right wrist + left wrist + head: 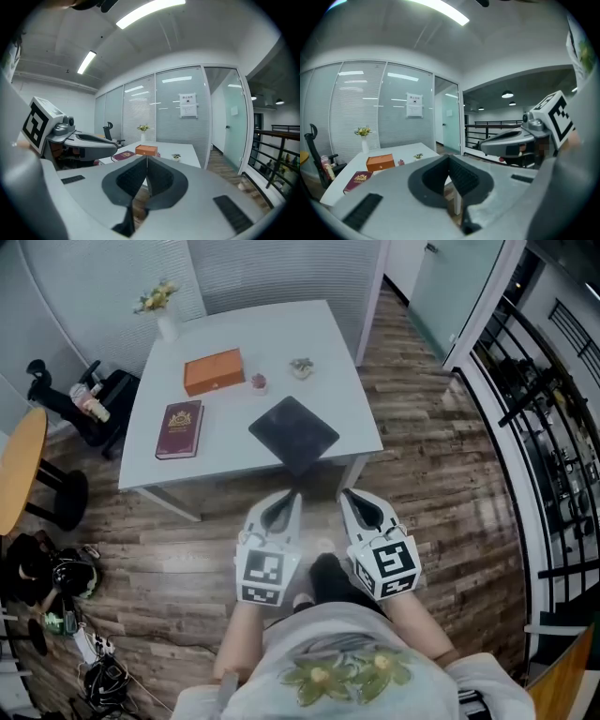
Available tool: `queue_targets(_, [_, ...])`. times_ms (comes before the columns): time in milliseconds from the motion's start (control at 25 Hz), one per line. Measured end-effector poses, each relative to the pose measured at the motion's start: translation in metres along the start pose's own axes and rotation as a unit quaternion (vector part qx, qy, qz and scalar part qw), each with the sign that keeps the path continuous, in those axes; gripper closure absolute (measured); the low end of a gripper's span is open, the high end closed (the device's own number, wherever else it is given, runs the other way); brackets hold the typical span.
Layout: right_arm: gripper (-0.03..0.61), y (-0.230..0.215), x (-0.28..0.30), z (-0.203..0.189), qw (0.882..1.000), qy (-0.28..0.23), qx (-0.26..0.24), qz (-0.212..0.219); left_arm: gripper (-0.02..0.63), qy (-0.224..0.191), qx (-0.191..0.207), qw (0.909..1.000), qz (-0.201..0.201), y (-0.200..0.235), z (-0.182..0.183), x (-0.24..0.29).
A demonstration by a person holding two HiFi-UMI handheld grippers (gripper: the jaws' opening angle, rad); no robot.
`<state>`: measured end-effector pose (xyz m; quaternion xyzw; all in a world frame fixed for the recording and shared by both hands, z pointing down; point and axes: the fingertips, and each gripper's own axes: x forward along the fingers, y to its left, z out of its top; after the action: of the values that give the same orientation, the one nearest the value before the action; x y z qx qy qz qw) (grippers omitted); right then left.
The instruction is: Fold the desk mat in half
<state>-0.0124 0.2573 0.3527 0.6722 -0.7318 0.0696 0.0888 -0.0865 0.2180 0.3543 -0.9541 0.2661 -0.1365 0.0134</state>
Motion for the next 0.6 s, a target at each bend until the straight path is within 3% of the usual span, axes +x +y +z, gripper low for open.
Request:
queue_targets(360, [0.555,-0.025,0.041,0.007,0.999,0.013,-0.028,0.027,0.609,0.004,-0.006,1.0,0.004,0.02,0.001,0.044])
queue_targets(400, [0.544,-0.027,0.045,0.007,0.999,0.016,-0.035,0.032,0.593,0.003,-0.008,1.0,0.001,0.023,0.001,0.048])
queue_targets(480, [0.48,-0.032,0.055,0.007,0.998,0.026,-0.045,0.042,0.501,0.004,-0.01,0.9999,-0.008,0.026,0.0,0.058])
queue_targets(600, [0.431,-0.041,0.069,0.006,0.996,0.039,-0.058,0.054,0.441,0.011,-0.003,0.9998,-0.014,0.032,-0.001,0.07])
